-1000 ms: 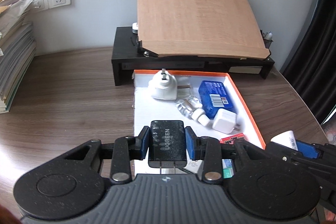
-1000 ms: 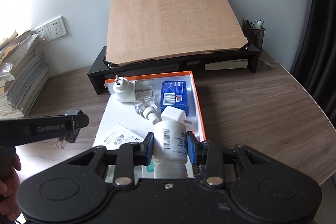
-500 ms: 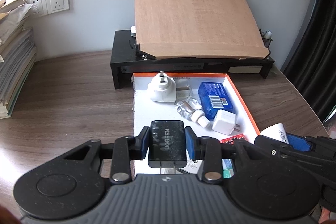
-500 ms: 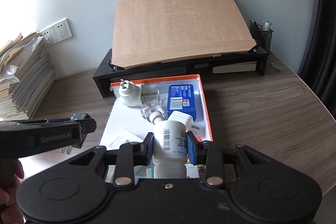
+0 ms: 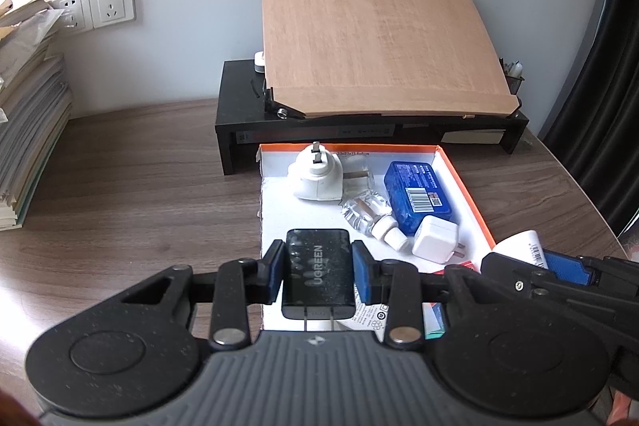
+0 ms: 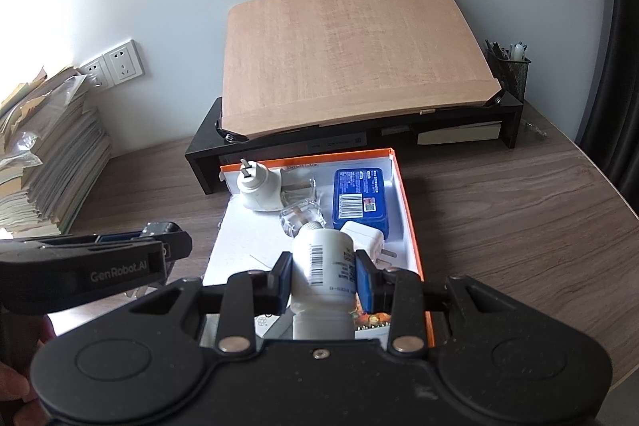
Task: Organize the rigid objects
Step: 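Carry the black charger and pill bottle over the tray with both grippers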
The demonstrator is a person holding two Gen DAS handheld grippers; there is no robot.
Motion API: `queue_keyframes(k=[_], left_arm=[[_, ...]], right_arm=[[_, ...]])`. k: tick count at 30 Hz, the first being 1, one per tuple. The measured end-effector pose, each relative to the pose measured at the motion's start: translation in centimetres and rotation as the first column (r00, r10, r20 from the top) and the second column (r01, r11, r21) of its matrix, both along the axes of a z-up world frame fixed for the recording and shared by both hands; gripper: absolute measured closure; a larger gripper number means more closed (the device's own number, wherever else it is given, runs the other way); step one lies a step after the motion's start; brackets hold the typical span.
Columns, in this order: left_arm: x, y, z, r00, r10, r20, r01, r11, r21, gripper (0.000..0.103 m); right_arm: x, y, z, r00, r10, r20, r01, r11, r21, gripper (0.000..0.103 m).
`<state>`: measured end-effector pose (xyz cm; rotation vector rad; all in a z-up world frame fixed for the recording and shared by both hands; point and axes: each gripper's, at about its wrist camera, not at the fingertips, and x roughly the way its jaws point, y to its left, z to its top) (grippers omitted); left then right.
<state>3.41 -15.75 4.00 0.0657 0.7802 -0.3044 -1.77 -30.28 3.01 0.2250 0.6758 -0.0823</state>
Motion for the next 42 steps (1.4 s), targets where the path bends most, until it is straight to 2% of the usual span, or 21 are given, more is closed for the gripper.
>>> queue_keyframes(k=[42], left_arm=[[0.45, 0.02, -0.87, 0.999, -0.017, -0.028, 0.016, 1.000, -0.013, 0.067]], right_arm=[[0.49, 0.50, -0.21, 1.000, -0.018, -0.007, 0.018, 1.000, 0.003, 0.063]])
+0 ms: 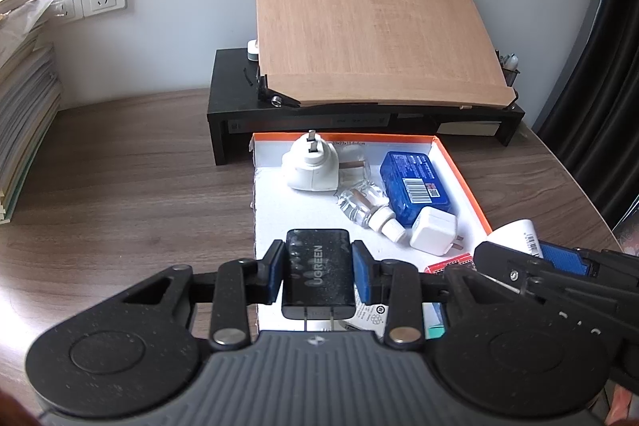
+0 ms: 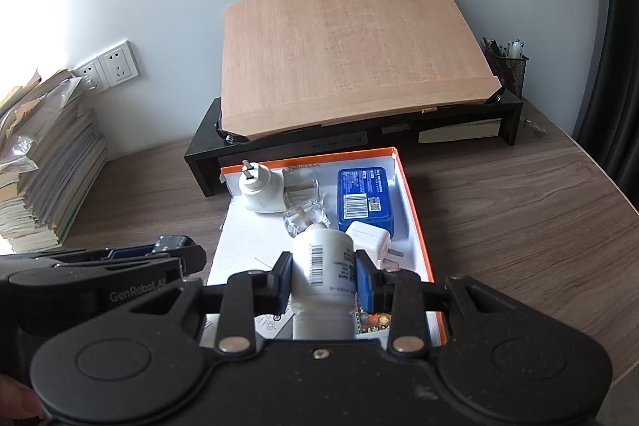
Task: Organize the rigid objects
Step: 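Carry the black charger and pill bottle over the tray with both grippers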
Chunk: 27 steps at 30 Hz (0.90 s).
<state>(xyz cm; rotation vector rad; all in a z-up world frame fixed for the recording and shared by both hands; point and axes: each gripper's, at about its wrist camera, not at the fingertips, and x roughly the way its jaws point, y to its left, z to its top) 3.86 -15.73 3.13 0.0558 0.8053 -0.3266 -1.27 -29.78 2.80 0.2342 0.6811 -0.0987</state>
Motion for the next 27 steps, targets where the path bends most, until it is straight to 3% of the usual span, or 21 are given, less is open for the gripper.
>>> queue_keyframes(k=[27], left_arm=[[1.2, -0.9, 0.0, 0.999, -0.032, 0.000, 0.032, 0.999, -0.015, 0.067]], right_arm=[[0.8, -0.4, 0.3, 0.999, -0.036, 0.007, 0.036, 0.999, -0.010, 0.063]])
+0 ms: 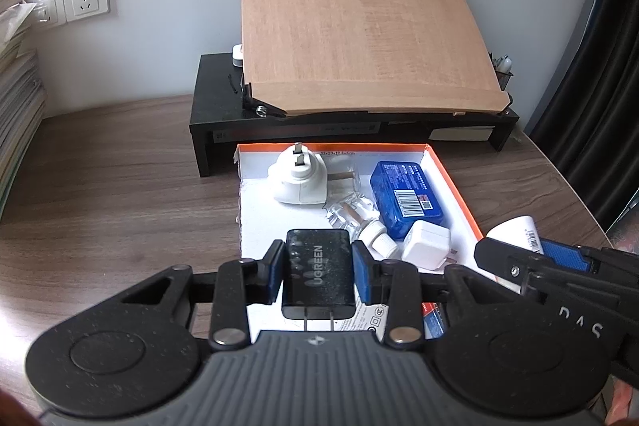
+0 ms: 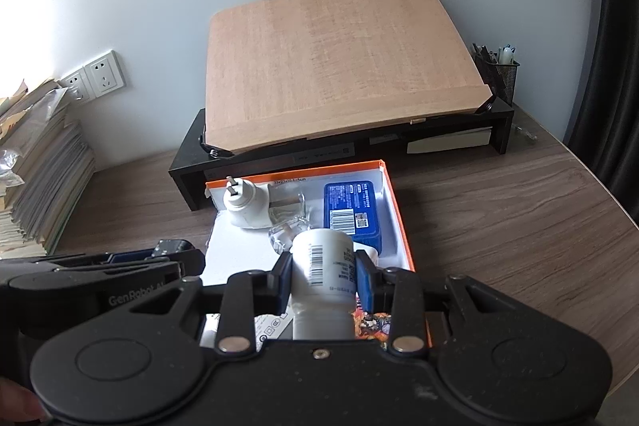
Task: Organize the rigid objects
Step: 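Carry the black charger and pill bottle over the tray with both grippers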
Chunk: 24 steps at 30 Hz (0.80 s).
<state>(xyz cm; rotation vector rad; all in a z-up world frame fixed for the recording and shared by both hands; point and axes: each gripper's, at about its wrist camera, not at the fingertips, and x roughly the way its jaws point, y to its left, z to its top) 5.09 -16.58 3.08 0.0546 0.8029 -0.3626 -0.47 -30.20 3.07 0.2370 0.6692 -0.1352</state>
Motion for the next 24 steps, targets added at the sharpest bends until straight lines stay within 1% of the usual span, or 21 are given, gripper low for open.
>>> queue_keyframes(k=[6, 24], left_arm=[[0.18, 0.30, -0.14, 1.000, 0.000, -0.013, -0.001, 1.000, -0.010, 0.067], [0.14, 0.78, -0.58, 1.000, -0.012, -0.026, 0.012, 1.000, -0.003, 0.067]], right_arm=[[0.14, 0.19, -0.05, 1.000, 0.000, -0.005, 0.000, 1.000, -0.001, 0.063], [0.20, 0.92, -0.75, 1.000, -0.004, -0.023, 0.004, 1.000, 0.001, 0.063]])
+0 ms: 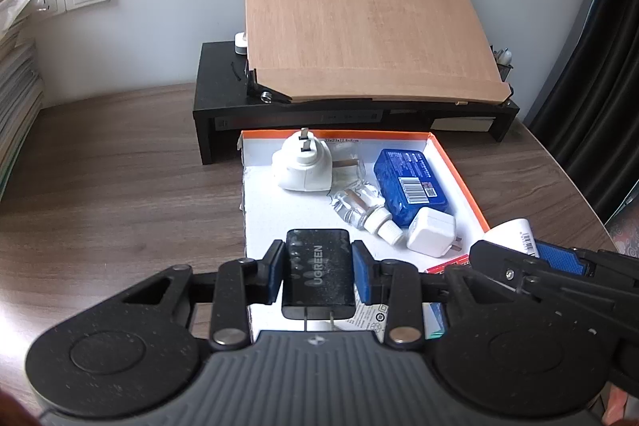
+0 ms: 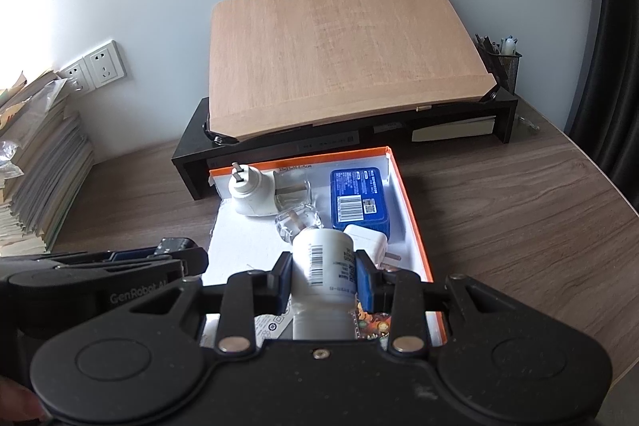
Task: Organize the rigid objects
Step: 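Carry the black charger and pill bottle over the tray with both grippers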
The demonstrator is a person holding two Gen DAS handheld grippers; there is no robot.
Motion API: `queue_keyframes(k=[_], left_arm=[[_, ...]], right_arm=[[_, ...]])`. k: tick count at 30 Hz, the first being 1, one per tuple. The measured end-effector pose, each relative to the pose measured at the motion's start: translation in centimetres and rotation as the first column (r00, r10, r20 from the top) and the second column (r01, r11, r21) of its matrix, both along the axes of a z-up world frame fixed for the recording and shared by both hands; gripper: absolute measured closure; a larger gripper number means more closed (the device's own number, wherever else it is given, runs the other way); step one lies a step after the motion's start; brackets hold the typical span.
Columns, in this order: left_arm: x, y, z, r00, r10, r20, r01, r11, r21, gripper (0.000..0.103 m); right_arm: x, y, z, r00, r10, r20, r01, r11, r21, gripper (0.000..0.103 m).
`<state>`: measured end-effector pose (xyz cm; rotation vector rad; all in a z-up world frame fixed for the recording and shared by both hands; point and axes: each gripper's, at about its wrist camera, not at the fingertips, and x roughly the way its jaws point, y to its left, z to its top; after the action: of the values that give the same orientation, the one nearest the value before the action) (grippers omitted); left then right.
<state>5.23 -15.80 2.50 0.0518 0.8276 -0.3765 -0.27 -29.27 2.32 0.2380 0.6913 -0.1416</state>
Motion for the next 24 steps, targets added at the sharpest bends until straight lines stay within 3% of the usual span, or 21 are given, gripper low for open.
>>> queue_keyframes(k=[24], left_arm=[[1.3, -0.7, -0.9, 0.999, -0.038, -0.019, 0.037, 0.999, -0.008, 0.067]], right_arm=[[0.9, -0.3, -0.8, 0.999, -0.045, -0.011, 0.045, 0.999, 0.003, 0.063]])
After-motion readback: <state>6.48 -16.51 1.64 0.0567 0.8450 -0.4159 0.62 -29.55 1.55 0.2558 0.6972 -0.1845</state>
